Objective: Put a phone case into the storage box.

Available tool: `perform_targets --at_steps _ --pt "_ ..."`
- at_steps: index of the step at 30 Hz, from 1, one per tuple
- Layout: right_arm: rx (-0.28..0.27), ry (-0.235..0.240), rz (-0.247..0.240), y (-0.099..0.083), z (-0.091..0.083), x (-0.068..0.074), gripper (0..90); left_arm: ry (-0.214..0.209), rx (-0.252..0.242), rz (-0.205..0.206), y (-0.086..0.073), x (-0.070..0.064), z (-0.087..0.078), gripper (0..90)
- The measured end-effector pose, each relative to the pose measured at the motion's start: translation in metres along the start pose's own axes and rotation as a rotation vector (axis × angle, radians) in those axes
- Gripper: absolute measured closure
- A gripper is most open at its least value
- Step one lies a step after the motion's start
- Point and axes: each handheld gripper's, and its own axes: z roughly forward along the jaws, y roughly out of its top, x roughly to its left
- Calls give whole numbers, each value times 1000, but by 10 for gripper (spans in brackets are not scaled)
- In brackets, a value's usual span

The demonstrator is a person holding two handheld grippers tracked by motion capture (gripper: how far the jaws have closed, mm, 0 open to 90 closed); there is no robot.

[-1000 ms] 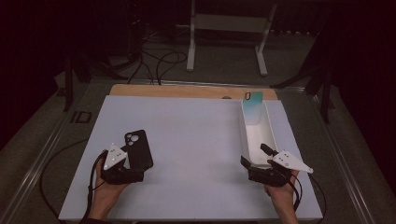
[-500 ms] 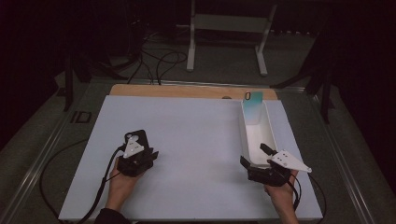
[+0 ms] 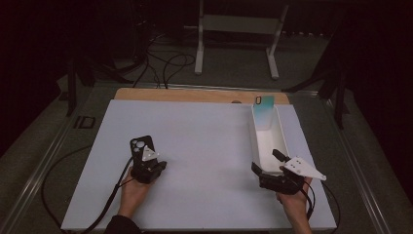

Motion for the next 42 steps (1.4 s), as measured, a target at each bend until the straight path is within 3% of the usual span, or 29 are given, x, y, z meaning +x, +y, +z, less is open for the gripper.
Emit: perform_targets --at_steps 4,10,11,13,23,27,28,31,33,34,35,37,40,42 --pt "-2 -4 -3 1 -1 -1 88 19 6 -5 -6 5 -8 900" --pt "-5 -5 -2 2 -2 -2 87 63 5 -44 -21 22 -25 900" --pt "-4 -5 -1 2 -2 -2 88 89 -3 -80 -27 31 -31 900" --pt "-2 -4 -2 1 -1 -1 88 94 -10 -112 -31 38 -35 900" --pt "-3 0 -11 3 -1 -1 87 113 -16 -100 -31 37 -34 899" --pt "-3 5 -10 3 -1 -1 87 106 -66 -98 -29 36 -40 894" --pt "-4 7 -12 3 -1 -1 87 101 -124 -100 -26 35 -48 894" --pt "-11 27 -11 3 -1 -1 87 113 -237 -80 -20 32 -71 804" --pt "-24 41 -18 2 -1 -2 87 129 -288 -59 -20 30 -82 642" --pt "-24 41 -18 2 -1 -2 87 129 -288 -59 -20 30 -82 542" --pt "-29 42 -21 2 -1 -2 87 156 -316 -51 -21 29 -89 542" --pt "-32 47 -10 2 -2 -2 87 164 -335 -35 -21 28 -99 263" --pt "-18 37 4 2 -3 -3 87 159 -344 -26 -24 28 -109 152" --pt "-16 52 18 2 -5 -4 87 155 -355 -18 -27 29 -115 140"
